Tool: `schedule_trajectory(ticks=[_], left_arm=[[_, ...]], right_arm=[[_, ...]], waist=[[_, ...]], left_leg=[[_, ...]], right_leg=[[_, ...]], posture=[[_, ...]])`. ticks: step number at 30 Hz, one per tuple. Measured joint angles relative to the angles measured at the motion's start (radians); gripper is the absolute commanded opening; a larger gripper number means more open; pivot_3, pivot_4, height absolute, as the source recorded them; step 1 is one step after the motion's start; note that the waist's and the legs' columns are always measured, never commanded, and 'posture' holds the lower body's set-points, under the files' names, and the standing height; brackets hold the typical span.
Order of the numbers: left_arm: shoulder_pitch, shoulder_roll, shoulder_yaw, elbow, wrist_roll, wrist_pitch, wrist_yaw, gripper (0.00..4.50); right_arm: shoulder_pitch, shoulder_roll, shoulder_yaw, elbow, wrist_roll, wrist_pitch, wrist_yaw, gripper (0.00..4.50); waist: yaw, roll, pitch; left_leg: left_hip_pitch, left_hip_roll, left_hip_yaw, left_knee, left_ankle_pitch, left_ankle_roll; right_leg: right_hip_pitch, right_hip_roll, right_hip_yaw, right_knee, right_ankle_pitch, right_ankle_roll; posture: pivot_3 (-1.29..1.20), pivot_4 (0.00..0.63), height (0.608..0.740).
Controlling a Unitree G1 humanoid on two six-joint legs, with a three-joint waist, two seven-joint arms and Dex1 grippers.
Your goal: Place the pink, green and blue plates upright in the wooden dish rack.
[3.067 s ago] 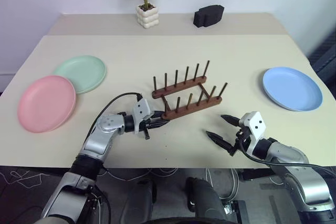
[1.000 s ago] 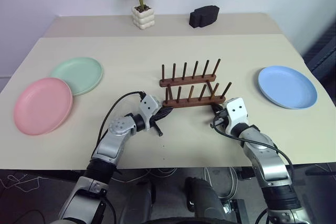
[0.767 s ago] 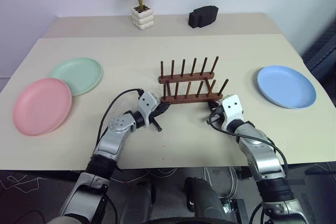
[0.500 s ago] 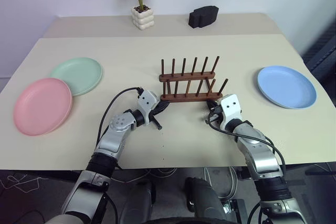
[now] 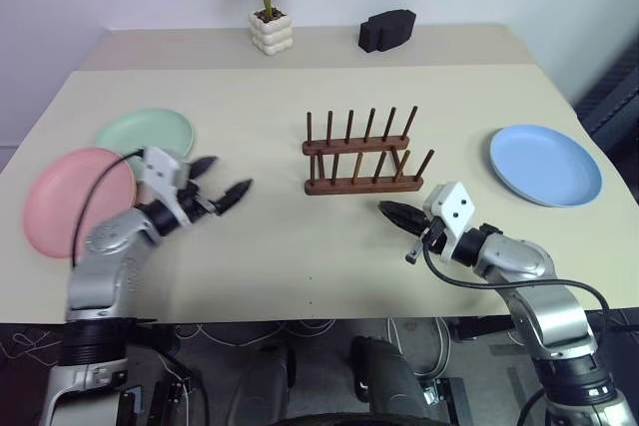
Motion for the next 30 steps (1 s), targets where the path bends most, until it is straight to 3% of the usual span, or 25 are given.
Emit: schedule_trajectory(ticks=[5, 9, 16, 28, 30], left_arm=[[0.008, 0.055, 0.142, 0.046, 0.048, 0.051, 0.221, 4.48], [0.028, 0.085, 0.345, 0.096, 0.069, 0.115, 0.436, 4.48], [0.046, 0.088, 0.509, 0.163, 0.090, 0.257, 0.672, 4.48], [0.069, 0.063, 0.530, 0.173, 0.012, 0.498, 0.684, 4.48], [0.065, 0.058, 0.530, 0.187, 0.007, 0.497, 0.682, 3.72]], right_arm=[[-0.066, 0.030, 0.061, 0.014, 0.009, 0.003, 0.034, 0.00], [-0.088, 0.065, 0.137, 0.073, 0.002, -0.006, 0.068, 0.00], [-0.148, 0.103, 0.176, 0.140, -0.016, -0.045, 0.091, 0.00], [-0.138, 0.080, 0.155, 0.130, -0.005, -0.046, 0.129, 0.00], [-0.128, 0.080, 0.155, 0.122, 0.002, -0.045, 0.139, 0.00]], waist=[[-0.002, -0.001, 0.001], [-0.005, -0.005, 0.002], [0.004, -0.009, 0.001], [0.000, -0.011, 0.001], [0.000, -0.011, 0.001]], left_leg=[[0.000, -0.002, 0.000, -0.001, 0.000, 0.000], [0.001, 0.000, 0.000, -0.002, 0.000, 0.000], [0.000, -0.001, 0.000, 0.000, 0.000, -0.001], [0.000, -0.002, 0.000, -0.001, 0.000, -0.001], [0.000, -0.002, 0.000, -0.001, 0.000, -0.002]], right_leg=[[-0.001, 0.001, 0.000, 0.001, 0.000, 0.000], [-0.002, 0.002, 0.000, 0.001, 0.001, 0.001], [0.000, 0.000, 0.000, 0.001, 0.001, -0.001], [-0.001, 0.000, 0.000, 0.001, 0.002, -0.002], [-0.001, 0.000, 0.000, 0.001, 0.002, -0.002]], posture=[[0.00, 0.150, 0.739], [0.00, 0.150, 0.739], [0.00, 0.150, 0.739], [0.00, 0.150, 0.739], [0.00, 0.150, 0.739]])
